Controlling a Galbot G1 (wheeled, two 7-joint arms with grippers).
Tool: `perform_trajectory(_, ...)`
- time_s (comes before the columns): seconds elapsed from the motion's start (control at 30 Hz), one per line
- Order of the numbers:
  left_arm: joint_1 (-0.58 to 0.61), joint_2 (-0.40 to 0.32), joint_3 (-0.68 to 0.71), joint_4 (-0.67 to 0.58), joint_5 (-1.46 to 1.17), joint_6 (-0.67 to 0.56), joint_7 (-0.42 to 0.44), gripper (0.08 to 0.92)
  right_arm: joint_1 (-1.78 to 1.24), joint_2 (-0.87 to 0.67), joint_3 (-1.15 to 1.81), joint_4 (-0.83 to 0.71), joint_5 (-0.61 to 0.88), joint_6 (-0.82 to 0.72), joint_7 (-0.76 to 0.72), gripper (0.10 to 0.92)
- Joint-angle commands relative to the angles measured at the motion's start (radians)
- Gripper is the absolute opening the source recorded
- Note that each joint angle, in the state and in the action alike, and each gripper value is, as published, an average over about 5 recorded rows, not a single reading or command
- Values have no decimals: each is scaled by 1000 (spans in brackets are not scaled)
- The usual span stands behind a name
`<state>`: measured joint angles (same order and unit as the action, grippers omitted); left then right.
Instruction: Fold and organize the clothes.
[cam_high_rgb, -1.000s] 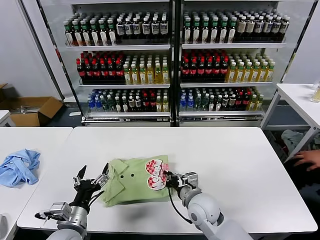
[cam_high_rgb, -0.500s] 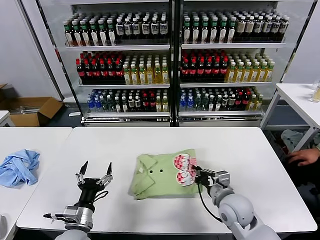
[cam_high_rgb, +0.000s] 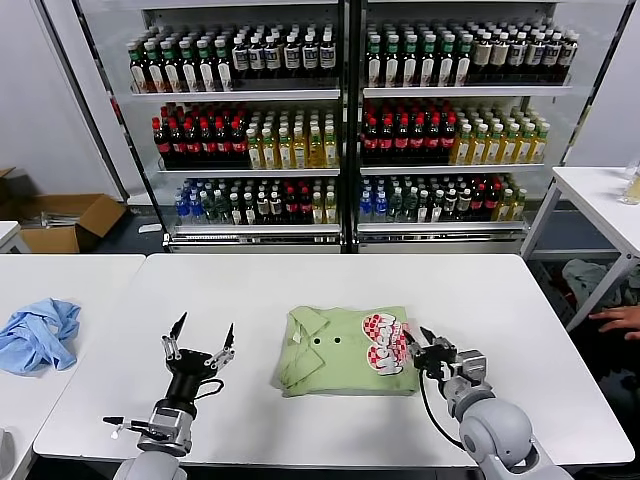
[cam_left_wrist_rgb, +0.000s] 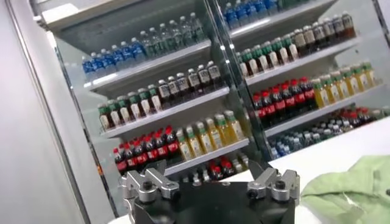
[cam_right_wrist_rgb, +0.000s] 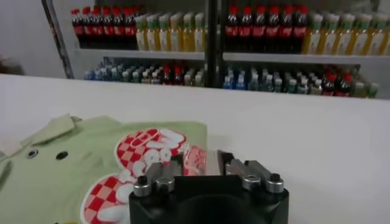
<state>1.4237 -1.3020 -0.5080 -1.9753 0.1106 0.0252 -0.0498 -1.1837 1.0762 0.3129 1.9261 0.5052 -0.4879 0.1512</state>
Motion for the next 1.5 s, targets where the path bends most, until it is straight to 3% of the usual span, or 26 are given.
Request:
perform_trajectory(0.03, -68, 7, 13, 34, 91, 0, 40, 823, -39, 12, 58, 50, -104, 112, -36, 502)
perform_trajectory(0.3, -132, -11, 14, 48, -45, -5, 105, 823, 51, 23, 80, -81, -207, 195, -42, 735)
perform_trajectory(0.43, -139, -17, 10, 63, -81, -25, 107, 823, 111, 35, 75, -138, -223, 205, -54, 810)
perform_trajectory(0.8, -139, -20, -7, 66, -99, -32, 101, 823, 149, 8, 78, -162, -236, 218, -97, 823)
perform_trajectory(1.03, -177, -21, 5, 117, -121, -38, 43, 823, 141, 14, 110, -201, -337, 296, -92, 823)
perform_trajectory(1.5, -212, -25, 12, 144, -134, -47, 56, 823, 104, 20, 147, -193, -377, 383, -123, 823)
